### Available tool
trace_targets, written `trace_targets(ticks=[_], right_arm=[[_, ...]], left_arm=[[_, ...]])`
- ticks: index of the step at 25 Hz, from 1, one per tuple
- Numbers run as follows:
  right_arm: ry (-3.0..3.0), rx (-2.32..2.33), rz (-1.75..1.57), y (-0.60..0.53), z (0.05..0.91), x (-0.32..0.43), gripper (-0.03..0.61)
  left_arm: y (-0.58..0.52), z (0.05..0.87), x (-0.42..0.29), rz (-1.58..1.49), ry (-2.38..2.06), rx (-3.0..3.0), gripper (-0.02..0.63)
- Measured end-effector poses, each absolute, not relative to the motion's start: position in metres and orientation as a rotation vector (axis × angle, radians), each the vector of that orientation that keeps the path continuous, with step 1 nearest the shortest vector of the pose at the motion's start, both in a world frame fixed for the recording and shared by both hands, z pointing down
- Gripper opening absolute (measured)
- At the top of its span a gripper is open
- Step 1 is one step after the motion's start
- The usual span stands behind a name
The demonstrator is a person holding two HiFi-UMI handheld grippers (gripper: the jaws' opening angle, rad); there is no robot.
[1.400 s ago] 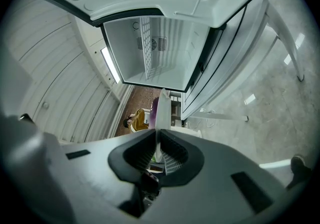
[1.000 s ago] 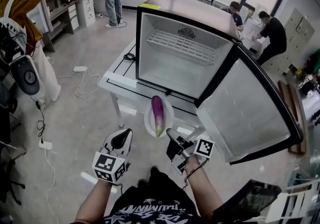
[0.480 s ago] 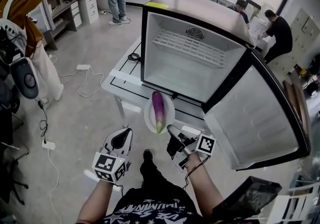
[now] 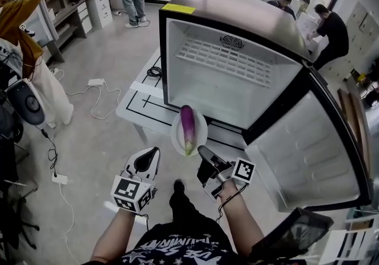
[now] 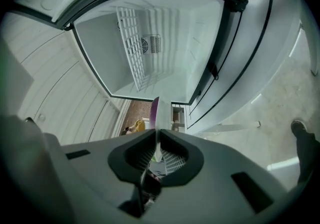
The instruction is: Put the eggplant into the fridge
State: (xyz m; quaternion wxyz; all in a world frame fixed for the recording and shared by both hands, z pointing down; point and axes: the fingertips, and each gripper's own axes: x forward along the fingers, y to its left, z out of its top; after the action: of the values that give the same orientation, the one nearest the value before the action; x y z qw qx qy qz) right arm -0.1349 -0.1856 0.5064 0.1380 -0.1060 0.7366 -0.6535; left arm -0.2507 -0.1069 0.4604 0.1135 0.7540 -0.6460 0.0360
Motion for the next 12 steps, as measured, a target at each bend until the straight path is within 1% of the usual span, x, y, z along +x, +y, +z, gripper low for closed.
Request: trace_targets(ticks=[12], right_arm=[[2.020,-0.309,-1.879,-0.267,0.502,-0.145,0.023]], left_arm=[[-0.194,0.456,-0.261,0.159,-1.840,2.245,0.009]])
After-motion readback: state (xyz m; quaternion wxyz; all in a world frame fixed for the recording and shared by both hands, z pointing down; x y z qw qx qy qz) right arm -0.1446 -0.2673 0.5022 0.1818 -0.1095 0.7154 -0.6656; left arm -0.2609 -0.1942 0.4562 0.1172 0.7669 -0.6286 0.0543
